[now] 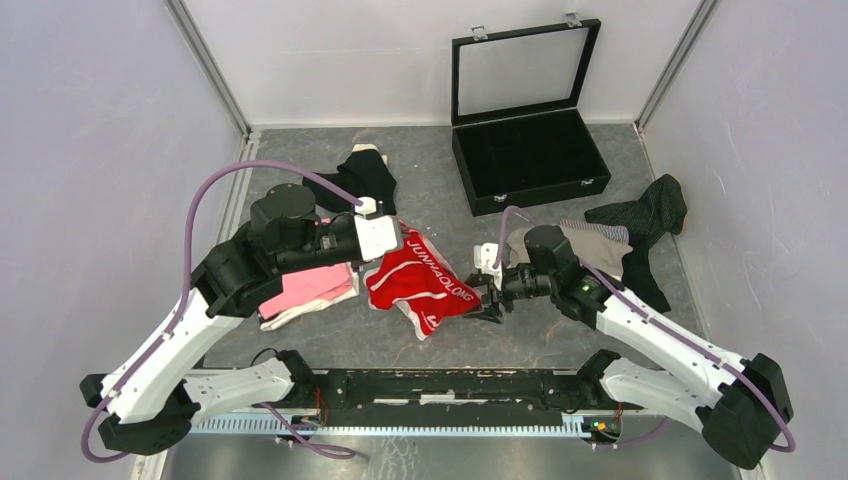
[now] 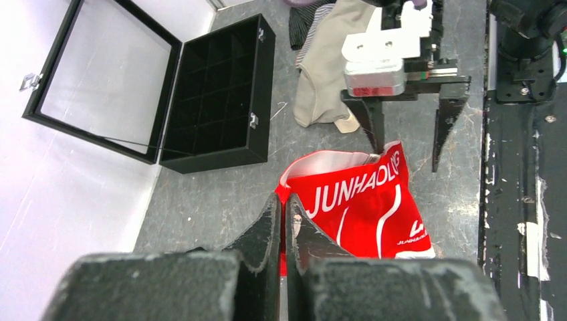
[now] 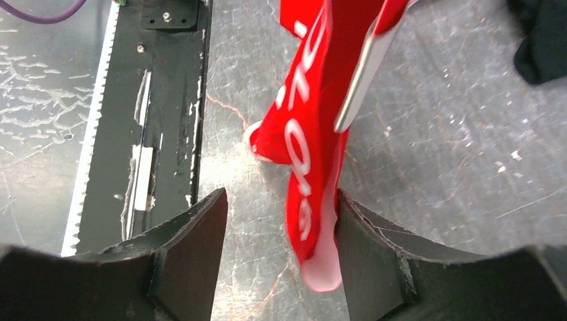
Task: Roll the underwear
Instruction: Flatten out the underwear at the center of the board.
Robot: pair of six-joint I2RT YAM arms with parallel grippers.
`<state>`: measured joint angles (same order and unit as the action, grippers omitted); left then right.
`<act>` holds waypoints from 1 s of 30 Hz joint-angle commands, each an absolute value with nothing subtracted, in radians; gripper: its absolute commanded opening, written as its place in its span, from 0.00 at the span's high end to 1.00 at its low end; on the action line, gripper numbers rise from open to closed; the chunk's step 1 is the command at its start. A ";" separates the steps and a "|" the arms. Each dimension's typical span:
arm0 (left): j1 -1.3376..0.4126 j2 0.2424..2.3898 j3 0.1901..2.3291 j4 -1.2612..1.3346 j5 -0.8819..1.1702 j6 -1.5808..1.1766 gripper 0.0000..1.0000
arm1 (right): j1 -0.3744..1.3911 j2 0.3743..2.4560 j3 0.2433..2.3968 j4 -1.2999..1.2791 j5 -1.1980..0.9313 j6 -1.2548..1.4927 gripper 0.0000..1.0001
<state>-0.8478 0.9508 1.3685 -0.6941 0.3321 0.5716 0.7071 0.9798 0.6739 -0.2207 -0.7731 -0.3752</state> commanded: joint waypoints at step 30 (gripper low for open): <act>-0.847 0.924 1.395 -0.598 0.155 0.563 0.98 | 0.718 0.928 0.430 0.034 -0.582 -0.078 0.94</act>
<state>-0.8478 0.9440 1.3685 -0.6601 0.1802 0.5705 0.7136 0.9310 0.4316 -0.0154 -0.6224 -0.1024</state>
